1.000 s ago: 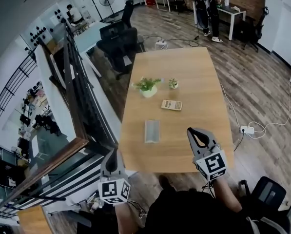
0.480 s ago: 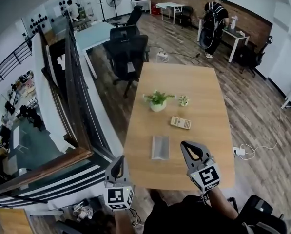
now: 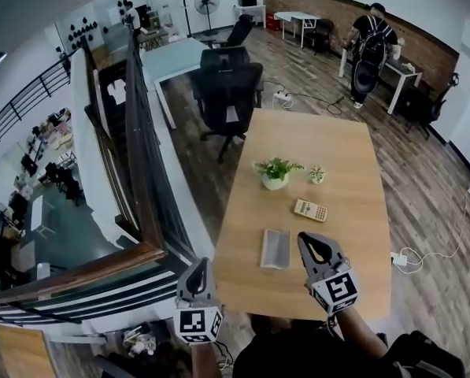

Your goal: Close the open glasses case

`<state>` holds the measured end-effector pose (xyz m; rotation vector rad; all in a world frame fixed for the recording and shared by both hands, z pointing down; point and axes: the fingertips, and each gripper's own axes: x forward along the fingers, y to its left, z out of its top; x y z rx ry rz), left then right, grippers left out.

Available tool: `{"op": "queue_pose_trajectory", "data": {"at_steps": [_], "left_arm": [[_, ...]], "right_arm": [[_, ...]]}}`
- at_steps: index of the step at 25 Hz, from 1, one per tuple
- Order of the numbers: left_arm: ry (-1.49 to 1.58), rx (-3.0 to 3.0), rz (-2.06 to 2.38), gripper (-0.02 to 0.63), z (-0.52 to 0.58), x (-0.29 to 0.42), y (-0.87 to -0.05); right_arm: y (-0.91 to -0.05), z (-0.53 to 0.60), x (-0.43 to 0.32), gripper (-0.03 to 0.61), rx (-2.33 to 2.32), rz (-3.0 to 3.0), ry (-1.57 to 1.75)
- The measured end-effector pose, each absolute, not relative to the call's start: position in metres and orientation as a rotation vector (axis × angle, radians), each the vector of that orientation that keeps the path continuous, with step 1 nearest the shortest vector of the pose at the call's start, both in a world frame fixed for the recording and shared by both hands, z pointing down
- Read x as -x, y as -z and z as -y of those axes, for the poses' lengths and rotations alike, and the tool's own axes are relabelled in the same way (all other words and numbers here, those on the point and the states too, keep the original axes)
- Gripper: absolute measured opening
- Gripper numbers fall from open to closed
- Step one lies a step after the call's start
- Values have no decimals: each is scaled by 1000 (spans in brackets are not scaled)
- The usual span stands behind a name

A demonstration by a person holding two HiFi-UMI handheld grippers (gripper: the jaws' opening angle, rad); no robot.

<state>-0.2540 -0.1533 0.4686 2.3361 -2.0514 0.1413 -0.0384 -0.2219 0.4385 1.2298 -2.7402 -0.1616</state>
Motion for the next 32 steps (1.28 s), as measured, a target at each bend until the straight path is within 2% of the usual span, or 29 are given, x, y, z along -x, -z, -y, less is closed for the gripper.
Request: {"op": "queue_pose_trajectory", "data": {"at_steps": [9, 19, 20, 22, 23, 32], "left_arm": [[-238, -2370, 2031, -2, 172, 264, -467], [-214, -2402, 1992, -2, 177, 268, -467], [-214, -2402, 1989, -3, 176, 268, -468], [-213, -2397, 1988, -3, 174, 269, -470], [-214, -2393, 1991, -2, 173, 271, -470], [-229, -2362, 2014, -2, 164, 287, -473]], "right_arm": [[-460, 234, 33, 15, -1333, 2751, 57], [-494, 244, 32, 18, -1284, 2642, -27], [-498, 244, 33, 27, -1279, 2639, -40], [-504, 246, 33, 114, -1287, 2633, -62], [-507, 246, 34, 131, -1293, 2628, -72], [-528, 257, 37, 140, -1327, 2590, -104]]}}
